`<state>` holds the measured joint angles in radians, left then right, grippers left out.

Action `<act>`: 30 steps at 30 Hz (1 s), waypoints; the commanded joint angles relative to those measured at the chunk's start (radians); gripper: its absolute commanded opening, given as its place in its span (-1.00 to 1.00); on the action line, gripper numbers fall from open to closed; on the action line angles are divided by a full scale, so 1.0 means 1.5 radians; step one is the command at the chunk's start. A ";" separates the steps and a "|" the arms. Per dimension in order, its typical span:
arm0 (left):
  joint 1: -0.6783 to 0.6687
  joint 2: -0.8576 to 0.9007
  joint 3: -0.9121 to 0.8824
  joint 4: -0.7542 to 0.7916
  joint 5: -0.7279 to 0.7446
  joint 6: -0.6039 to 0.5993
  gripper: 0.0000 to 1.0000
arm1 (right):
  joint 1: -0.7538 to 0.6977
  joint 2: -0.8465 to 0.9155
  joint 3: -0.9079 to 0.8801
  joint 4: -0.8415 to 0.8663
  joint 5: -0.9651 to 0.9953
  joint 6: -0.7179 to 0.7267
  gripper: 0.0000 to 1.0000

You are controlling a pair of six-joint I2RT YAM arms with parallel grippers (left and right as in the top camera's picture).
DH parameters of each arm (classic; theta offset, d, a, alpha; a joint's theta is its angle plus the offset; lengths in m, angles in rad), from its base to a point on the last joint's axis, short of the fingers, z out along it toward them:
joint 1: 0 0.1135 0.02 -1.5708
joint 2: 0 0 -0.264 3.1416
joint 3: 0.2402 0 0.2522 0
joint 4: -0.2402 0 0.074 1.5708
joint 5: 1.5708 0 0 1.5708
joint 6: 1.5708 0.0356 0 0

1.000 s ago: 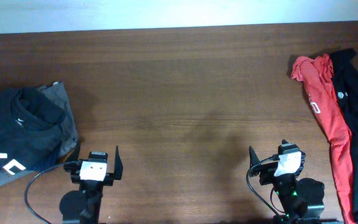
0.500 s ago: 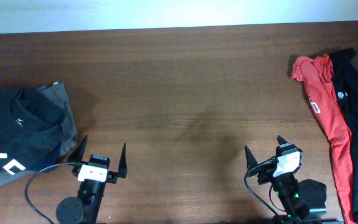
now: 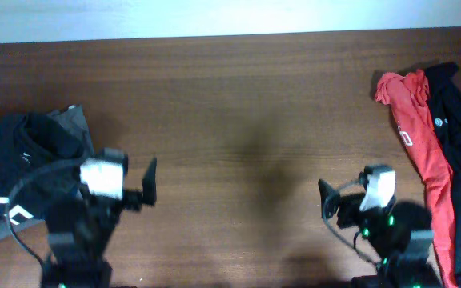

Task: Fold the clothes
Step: 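Reach the right gripper to the right pile and grasp the black shirt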

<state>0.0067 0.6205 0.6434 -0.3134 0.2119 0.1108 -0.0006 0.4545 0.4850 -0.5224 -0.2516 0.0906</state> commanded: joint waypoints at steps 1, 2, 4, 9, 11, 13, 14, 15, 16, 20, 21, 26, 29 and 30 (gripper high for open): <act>-0.003 0.136 0.150 -0.062 0.002 -0.006 0.98 | -0.004 0.129 0.139 -0.051 0.013 0.015 0.98; -0.003 0.171 0.193 -0.088 0.008 -0.006 0.98 | -0.004 0.173 0.184 -0.081 0.011 0.015 0.98; -0.003 0.241 0.287 -0.136 0.051 -0.006 0.98 | -0.004 0.262 0.280 -0.144 -0.012 0.015 0.97; -0.003 0.332 0.401 -0.170 0.145 -0.006 0.98 | -0.005 0.424 0.435 -0.262 -0.073 0.015 0.98; -0.003 0.346 0.405 -0.157 0.160 -0.009 0.98 | -0.016 0.485 0.496 -0.299 -0.058 0.017 0.98; -0.003 0.351 0.405 -0.159 0.186 -0.009 0.98 | -0.040 0.533 0.551 -0.323 -0.026 0.049 0.98; -0.003 0.352 0.405 -0.162 0.196 -0.009 0.98 | -0.057 0.558 0.581 -0.336 -0.007 0.068 0.97; -0.003 0.352 0.405 -0.165 0.196 -0.009 0.98 | -0.080 0.586 0.618 -0.351 0.007 0.083 0.98; -0.003 0.352 0.405 -0.167 0.196 -0.009 0.98 | -0.104 0.612 0.651 -0.363 0.017 0.093 0.98; -0.003 0.352 0.405 -0.181 0.198 -0.009 0.98 | -0.209 0.714 0.765 -0.382 0.019 0.110 0.98; -0.003 0.352 0.405 -0.185 0.198 -0.009 0.98 | -0.240 0.743 0.790 -0.382 0.019 0.121 0.98; -0.003 0.352 0.404 -0.201 0.197 -0.008 0.98 | -0.358 0.871 0.856 -0.359 0.018 0.178 1.00; -0.003 0.352 0.404 -0.206 0.193 -0.008 0.98 | -0.416 0.945 0.858 -0.303 0.018 0.202 0.96; -0.003 0.352 0.404 -0.206 0.193 -0.008 0.98 | -0.432 0.970 0.858 -0.287 0.018 0.213 0.93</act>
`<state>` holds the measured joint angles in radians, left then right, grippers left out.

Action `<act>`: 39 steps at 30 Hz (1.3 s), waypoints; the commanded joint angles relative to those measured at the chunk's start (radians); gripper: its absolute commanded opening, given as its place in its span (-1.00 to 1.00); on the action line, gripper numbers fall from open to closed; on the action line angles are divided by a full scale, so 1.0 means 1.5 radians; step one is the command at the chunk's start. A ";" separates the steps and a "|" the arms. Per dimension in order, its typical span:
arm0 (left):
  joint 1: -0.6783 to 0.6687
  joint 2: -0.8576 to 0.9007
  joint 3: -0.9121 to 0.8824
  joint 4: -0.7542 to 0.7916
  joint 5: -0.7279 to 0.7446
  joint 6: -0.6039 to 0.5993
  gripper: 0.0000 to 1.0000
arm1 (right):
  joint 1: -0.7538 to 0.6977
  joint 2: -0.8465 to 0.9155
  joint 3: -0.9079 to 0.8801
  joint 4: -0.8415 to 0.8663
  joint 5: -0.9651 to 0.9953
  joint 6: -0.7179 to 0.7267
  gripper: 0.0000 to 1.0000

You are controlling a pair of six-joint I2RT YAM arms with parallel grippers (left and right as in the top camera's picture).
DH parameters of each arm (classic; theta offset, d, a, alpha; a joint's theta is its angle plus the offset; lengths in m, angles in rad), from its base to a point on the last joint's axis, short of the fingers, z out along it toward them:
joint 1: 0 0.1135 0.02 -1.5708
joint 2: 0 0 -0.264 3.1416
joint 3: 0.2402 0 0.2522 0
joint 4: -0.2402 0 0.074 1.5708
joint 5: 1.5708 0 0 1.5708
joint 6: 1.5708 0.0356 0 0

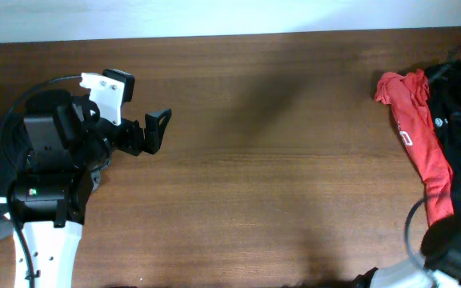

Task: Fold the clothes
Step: 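Reach the right gripper to the right pile and grasp the black shirt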

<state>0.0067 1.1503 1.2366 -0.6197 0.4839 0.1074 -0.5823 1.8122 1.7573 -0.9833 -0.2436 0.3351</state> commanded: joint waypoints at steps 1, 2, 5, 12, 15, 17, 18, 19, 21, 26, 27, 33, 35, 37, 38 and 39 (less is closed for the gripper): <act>-0.003 -0.001 0.009 -0.002 0.011 -0.006 0.98 | -0.059 0.087 0.009 0.035 0.013 0.058 0.89; -0.003 -0.001 0.009 -0.002 0.011 -0.006 0.98 | -0.072 0.109 0.009 0.047 0.013 0.062 0.87; -0.003 -0.001 0.009 -0.003 0.011 -0.006 0.98 | -0.102 0.173 0.009 0.082 0.006 0.062 0.84; -0.003 0.001 0.009 -0.004 0.011 -0.006 0.98 | -0.123 0.272 0.009 0.136 0.006 0.062 0.81; -0.003 0.002 0.009 -0.002 0.011 -0.006 0.98 | -0.122 0.282 0.009 0.152 0.006 0.061 0.60; -0.003 0.002 0.009 -0.001 0.011 -0.006 0.98 | -0.121 0.281 0.009 0.162 0.005 0.062 0.22; -0.003 0.002 0.009 0.000 0.011 -0.006 0.98 | -0.121 0.281 0.010 0.164 0.005 0.062 -0.11; -0.003 0.002 0.009 0.001 0.011 -0.006 0.98 | -0.122 0.281 0.012 0.163 0.001 0.062 -0.55; -0.003 0.002 0.009 0.004 0.011 -0.006 0.98 | -0.127 0.276 0.021 0.157 -0.047 0.061 -0.93; -0.003 0.002 0.009 0.007 0.011 -0.006 0.98 | -0.132 0.221 0.066 0.157 -0.213 0.059 -0.92; -0.003 0.002 0.009 0.008 0.011 -0.006 0.98 | -0.131 0.203 0.079 0.157 -0.232 0.059 -0.92; -0.003 0.002 0.009 0.014 0.011 -0.006 0.98 | -0.110 0.065 0.166 0.158 -0.290 0.026 -0.92; -0.003 0.002 0.009 0.016 0.011 -0.006 0.98 | -0.095 0.017 0.194 0.154 -0.292 0.024 -0.92; -0.003 0.002 0.009 0.019 0.011 -0.006 0.98 | -0.077 -0.028 0.218 0.142 -0.297 0.024 -0.92; -0.003 0.002 0.009 0.023 0.011 -0.006 0.98 | -0.067 -0.049 0.229 0.134 -0.297 0.024 -0.92; -0.003 0.002 0.009 0.030 0.011 -0.006 0.98 | -0.054 -0.071 0.239 0.123 -0.297 0.024 -0.92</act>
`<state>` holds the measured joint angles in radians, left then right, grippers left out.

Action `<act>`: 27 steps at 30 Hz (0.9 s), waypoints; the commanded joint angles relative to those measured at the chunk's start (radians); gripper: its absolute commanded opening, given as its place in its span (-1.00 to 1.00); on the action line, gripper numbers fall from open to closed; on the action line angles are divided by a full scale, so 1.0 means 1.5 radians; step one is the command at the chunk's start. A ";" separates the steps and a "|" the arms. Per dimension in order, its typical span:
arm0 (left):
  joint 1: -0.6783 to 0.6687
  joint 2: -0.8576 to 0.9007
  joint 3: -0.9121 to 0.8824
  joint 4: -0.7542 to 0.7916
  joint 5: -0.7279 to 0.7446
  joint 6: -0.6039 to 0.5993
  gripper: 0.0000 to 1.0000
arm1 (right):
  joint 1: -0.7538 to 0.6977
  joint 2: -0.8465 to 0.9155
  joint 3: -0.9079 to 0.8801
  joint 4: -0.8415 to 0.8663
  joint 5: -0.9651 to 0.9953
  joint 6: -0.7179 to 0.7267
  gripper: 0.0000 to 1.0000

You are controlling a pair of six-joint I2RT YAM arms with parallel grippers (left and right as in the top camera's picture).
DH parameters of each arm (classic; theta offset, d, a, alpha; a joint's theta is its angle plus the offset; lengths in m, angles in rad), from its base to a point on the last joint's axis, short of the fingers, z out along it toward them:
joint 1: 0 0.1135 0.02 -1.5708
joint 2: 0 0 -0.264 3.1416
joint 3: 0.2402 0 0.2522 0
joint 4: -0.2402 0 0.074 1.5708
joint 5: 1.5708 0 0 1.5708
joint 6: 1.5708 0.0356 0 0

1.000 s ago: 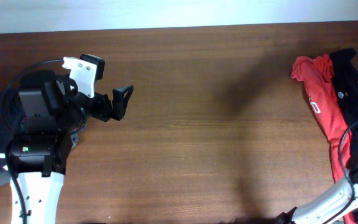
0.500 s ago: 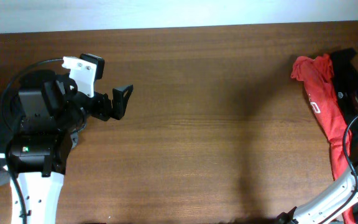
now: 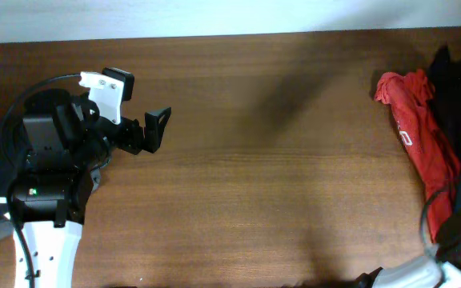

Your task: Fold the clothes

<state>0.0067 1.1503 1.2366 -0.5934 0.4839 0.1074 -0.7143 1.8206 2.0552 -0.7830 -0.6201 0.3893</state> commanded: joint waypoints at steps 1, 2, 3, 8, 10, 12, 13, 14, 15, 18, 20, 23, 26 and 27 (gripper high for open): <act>-0.003 0.002 0.009 0.019 0.011 -0.006 0.98 | 0.048 -0.095 0.046 -0.017 -0.046 -0.012 -0.92; -0.003 0.002 0.009 0.027 0.011 -0.006 0.98 | 0.065 -0.113 0.048 -0.021 -0.046 -0.012 -0.92; -0.003 0.002 0.009 0.036 0.011 -0.006 0.98 | 0.085 -0.129 0.048 -0.023 -0.046 -0.012 -0.92; -0.003 0.001 0.009 0.064 0.011 -0.006 0.98 | 0.200 -0.173 0.048 -0.047 -0.046 -0.012 -0.91; -0.003 -0.001 0.009 0.067 0.011 -0.006 0.98 | 0.249 -0.180 0.048 -0.060 -0.046 -0.012 -0.92; -0.003 -0.003 0.009 0.069 0.011 -0.006 0.98 | 0.292 -0.187 0.048 -0.067 -0.049 -0.029 -0.92; -0.003 -0.005 0.009 0.069 0.011 -0.006 0.98 | 0.315 -0.193 0.048 -0.068 -0.051 -0.053 -0.92; -0.003 -0.007 0.009 0.068 0.011 -0.006 0.98 | 0.329 -0.198 0.048 -0.071 -0.051 -0.065 -0.92; -0.003 -0.010 0.009 0.066 0.011 -0.006 0.98 | 0.344 -0.205 0.048 -0.075 -0.050 -0.070 -0.92; -0.003 -0.020 0.009 0.058 0.012 -0.006 0.98 | 0.366 -0.222 0.048 -0.078 -0.051 -0.070 -0.91; -0.003 -0.027 0.009 0.050 0.021 -0.006 0.98 | 0.379 -0.227 0.048 -0.082 -0.051 -0.070 -0.90; -0.003 -0.029 0.009 0.041 0.084 -0.006 0.98 | 0.400 -0.226 0.048 -0.095 -0.051 -0.070 -0.90; -0.003 -0.022 0.009 0.038 0.138 -0.003 0.98 | 0.426 -0.227 0.048 -0.096 -0.053 -0.070 -0.90; -0.003 -0.017 0.009 0.038 0.155 0.008 0.98 | 0.439 -0.227 0.048 -0.095 -0.053 -0.070 -0.91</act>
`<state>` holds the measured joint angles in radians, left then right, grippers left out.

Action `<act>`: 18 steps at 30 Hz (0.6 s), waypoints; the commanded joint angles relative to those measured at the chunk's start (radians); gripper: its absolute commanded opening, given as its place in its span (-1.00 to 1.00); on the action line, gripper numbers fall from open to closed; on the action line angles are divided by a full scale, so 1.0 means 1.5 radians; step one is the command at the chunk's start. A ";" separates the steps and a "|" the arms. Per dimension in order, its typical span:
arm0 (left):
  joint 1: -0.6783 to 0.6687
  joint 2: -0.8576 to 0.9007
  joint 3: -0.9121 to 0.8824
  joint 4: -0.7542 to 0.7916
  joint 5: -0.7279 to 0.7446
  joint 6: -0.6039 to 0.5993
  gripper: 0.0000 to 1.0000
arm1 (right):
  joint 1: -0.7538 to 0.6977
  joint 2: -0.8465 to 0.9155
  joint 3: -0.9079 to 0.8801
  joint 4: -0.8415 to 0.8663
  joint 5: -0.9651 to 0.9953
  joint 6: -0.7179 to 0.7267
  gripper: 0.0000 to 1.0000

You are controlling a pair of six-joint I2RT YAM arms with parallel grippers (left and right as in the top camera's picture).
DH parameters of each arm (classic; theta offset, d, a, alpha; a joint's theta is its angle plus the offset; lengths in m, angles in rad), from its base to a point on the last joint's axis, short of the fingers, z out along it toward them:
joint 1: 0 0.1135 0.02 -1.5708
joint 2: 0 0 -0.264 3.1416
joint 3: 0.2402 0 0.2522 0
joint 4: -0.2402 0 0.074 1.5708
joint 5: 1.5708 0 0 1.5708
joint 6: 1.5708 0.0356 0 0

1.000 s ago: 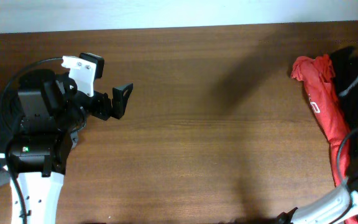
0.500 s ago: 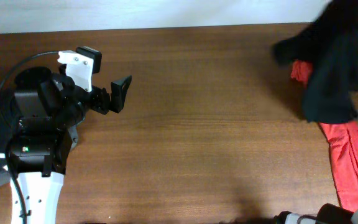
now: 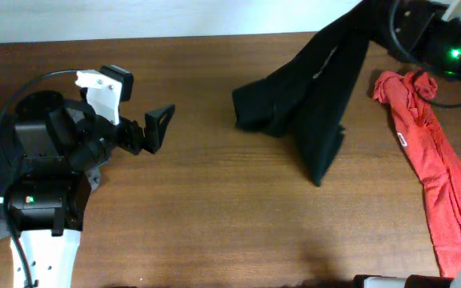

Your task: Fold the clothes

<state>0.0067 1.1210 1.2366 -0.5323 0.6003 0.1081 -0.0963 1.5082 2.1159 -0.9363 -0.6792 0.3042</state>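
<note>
A black garment [image 3: 310, 104] hangs from the top right down onto the middle of the table, its lower end bunched on the wood. My right gripper [image 3: 377, 19] holds its upper end high at the far right edge; the cloth hides the fingers. A red garment [image 3: 422, 160] lies stretched along the right side of the table. My left gripper [image 3: 157, 128] hovers open over bare wood at the left, well away from both garments.
A dark blue and grey heap of clothes lies at the left edge, mostly under the left arm. The table's far edge [image 3: 214, 34] meets a white wall.
The black garment has left its place beside the red one and now hangs from my right gripper, draped toward the table's middle. The red garment has shifted slightly. The left arm barely moved.
Both arms first sat low at the near edge, the black and red garments lying at the right. Then the left arm was raised at the left and the right arm was over the black garment. Now the right gripper holds that garment up, trailing to the middle.
</note>
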 commanded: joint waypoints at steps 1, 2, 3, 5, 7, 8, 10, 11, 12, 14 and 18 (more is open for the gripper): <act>-0.003 0.008 0.009 -0.002 0.092 0.015 0.98 | 0.037 -0.018 0.007 0.008 -0.013 -0.013 -0.91; -0.004 0.012 0.009 -0.002 0.108 0.019 0.98 | 0.048 -0.018 0.007 0.008 -0.013 -0.014 -0.91; -0.006 0.017 0.009 -0.002 0.125 0.019 0.98 | 0.058 -0.018 0.007 0.008 -0.011 -0.014 -0.90; -0.019 0.027 0.009 -0.005 0.153 0.033 0.98 | 0.078 -0.018 0.007 0.010 -0.011 -0.026 -0.91; -0.044 0.040 0.009 -0.010 0.167 0.053 0.98 | 0.094 -0.018 0.007 0.013 -0.011 -0.026 -0.90; -0.059 0.047 0.009 -0.013 0.167 0.061 0.98 | 0.104 -0.018 0.007 0.016 -0.011 -0.026 -0.90; -0.090 0.060 0.009 -0.020 0.167 0.082 0.98 | 0.118 -0.018 0.007 0.020 -0.010 -0.026 -0.91; -0.105 0.065 0.009 -0.024 0.167 0.089 0.98 | 0.124 -0.018 0.007 0.023 -0.009 -0.026 -0.90; -0.123 0.071 0.009 -0.025 0.166 0.090 0.98 | 0.130 -0.018 0.007 0.024 -0.007 -0.026 -0.90; -0.157 0.082 0.009 -0.025 0.166 0.106 0.98 | 0.140 -0.018 0.007 0.024 0.002 -0.026 -0.91; -0.227 0.111 0.009 -0.024 0.160 0.159 0.98 | 0.160 -0.018 0.007 0.028 0.002 -0.025 -0.91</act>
<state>-0.2779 1.2598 1.2366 -0.5686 0.8196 0.2592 0.1177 1.5078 2.1159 -0.9115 -0.6765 0.2802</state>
